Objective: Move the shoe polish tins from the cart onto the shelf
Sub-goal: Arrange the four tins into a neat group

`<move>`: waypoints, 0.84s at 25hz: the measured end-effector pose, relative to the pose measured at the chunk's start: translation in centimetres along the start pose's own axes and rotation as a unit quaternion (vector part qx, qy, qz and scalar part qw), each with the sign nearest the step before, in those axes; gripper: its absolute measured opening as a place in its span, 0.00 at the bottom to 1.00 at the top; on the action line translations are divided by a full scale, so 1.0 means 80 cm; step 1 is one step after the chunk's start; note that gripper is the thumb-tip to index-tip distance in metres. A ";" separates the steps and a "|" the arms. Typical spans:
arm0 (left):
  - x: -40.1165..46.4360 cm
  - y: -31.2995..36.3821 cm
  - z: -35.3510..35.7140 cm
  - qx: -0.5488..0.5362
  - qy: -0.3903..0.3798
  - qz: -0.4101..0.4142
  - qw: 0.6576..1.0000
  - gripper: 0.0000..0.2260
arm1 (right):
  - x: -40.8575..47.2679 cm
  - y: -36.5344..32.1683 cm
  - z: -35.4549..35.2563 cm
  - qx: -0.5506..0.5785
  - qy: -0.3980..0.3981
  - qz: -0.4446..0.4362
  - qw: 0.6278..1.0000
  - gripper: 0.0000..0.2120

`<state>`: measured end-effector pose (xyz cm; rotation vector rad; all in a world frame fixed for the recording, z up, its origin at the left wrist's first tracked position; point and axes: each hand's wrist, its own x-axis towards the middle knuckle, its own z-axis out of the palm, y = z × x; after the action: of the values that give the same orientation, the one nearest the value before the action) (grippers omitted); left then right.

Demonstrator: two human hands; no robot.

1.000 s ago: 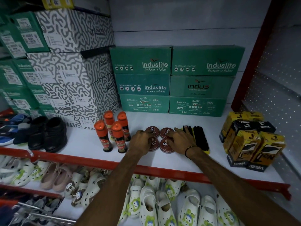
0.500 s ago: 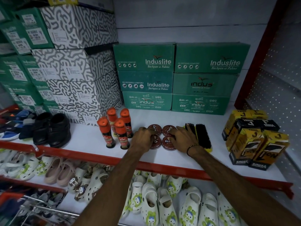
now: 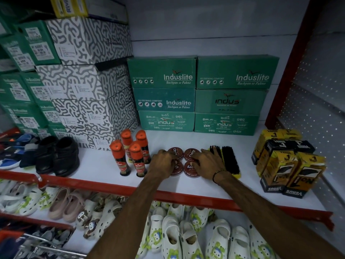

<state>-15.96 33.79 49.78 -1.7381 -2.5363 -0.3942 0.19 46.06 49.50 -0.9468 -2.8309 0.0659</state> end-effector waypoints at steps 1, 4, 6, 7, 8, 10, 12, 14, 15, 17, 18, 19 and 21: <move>0.001 0.002 -0.003 0.004 0.000 0.006 1.000 0.18 | -0.002 0.001 -0.003 0.026 0.017 0.004 1.000 0.20; 0.007 0.020 -0.014 -0.021 0.035 0.013 0.999 0.19 | -0.011 0.011 -0.021 0.177 0.121 0.049 0.976 0.20; 0.012 0.046 -0.018 -0.036 0.044 0.039 0.998 0.22 | -0.020 0.033 -0.039 0.219 0.154 0.086 0.960 0.20; 0.014 0.061 -0.016 -0.036 0.033 0.060 0.997 0.24 | -0.026 0.046 -0.047 0.230 0.144 0.108 0.956 0.21; 0.014 0.076 -0.013 -0.029 0.010 0.077 0.997 0.27 | -0.033 0.060 -0.055 0.240 0.115 0.132 0.955 0.22; 0.015 0.103 -0.002 -0.008 -0.043 0.094 0.995 0.33 | -0.050 0.082 -0.064 0.233 0.037 0.154 0.959 0.27; 0.016 0.119 0.012 0.011 -0.061 0.103 0.993 0.36 | -0.064 0.092 -0.063 0.198 -0.030 0.133 0.971 0.29; 0.017 0.131 0.023 0.024 -0.054 0.122 0.991 0.35 | -0.075 0.100 -0.059 0.178 -0.066 0.110 0.976 0.28; 0.018 0.136 0.028 0.016 -0.052 0.133 0.990 0.34 | -0.079 0.104 -0.054 0.176 -0.073 0.102 0.976 0.29; 0.019 0.143 0.029 0.003 -0.058 0.131 0.990 0.33 | -0.086 0.106 -0.047 0.161 -0.082 0.099 0.979 0.34; 0.020 0.144 0.029 0.001 -0.060 0.128 0.990 0.32 | -0.087 0.107 -0.047 0.154 -0.077 0.099 0.980 0.35; 0.021 0.145 0.032 -0.002 -0.060 0.130 0.990 0.32 | -0.087 0.109 -0.045 0.149 -0.067 0.096 0.982 0.35; 0.021 0.144 0.033 -0.001 -0.065 0.126 0.990 0.33 | -0.088 0.109 -0.045 0.141 -0.059 0.082 0.985 0.34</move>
<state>-5.65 39.82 49.61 -2.1162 -2.3525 -0.2778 11.50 48.75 51.29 -1.1385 -2.7368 0.5433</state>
